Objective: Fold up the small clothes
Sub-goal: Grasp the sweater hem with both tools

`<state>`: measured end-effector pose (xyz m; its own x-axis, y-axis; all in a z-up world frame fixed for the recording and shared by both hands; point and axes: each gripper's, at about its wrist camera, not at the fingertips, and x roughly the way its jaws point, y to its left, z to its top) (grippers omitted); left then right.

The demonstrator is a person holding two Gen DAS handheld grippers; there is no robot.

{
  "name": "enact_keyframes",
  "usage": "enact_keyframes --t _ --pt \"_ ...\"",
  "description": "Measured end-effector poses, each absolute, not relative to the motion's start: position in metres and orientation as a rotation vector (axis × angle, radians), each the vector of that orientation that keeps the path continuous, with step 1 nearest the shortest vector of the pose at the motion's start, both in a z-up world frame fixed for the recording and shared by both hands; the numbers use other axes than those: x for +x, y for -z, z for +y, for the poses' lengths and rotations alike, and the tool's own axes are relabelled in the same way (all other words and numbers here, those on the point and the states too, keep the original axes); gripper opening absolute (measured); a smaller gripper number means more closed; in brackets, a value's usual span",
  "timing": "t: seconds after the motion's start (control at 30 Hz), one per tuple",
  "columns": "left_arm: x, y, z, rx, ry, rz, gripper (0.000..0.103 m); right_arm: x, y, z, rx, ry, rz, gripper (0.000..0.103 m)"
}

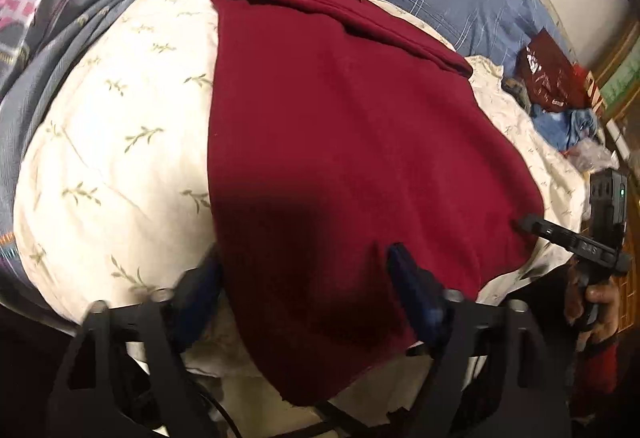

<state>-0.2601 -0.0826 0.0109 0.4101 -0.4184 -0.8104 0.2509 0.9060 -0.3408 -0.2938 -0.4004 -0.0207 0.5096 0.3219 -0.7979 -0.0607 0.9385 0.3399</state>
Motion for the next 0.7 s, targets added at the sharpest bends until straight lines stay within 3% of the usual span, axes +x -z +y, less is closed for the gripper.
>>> enact_keyframes --t 0.07,0.17,0.4,0.6,0.7 --pt "-0.258 -0.012 -0.085 -0.145 0.41 1.068 0.02 -0.289 0.026 -0.394 0.241 -0.222 1.025 0.025" --pt "-0.257 -0.018 -0.075 -0.163 0.443 1.08 0.006 -0.291 0.018 -0.388 0.236 -0.26 1.009 0.01" --pt "-0.274 -0.056 -0.045 -0.183 0.489 1.014 0.004 -0.316 -0.009 -0.376 0.261 -0.414 0.992 0.006" --pt "-0.267 -0.023 -0.037 -0.183 0.407 1.093 0.004 -0.305 0.03 -0.376 0.216 -0.322 1.112 0.007" --pt "-0.268 -0.025 -0.043 -0.164 0.398 1.082 0.006 -0.303 0.032 -0.38 0.266 -0.335 1.118 0.019"
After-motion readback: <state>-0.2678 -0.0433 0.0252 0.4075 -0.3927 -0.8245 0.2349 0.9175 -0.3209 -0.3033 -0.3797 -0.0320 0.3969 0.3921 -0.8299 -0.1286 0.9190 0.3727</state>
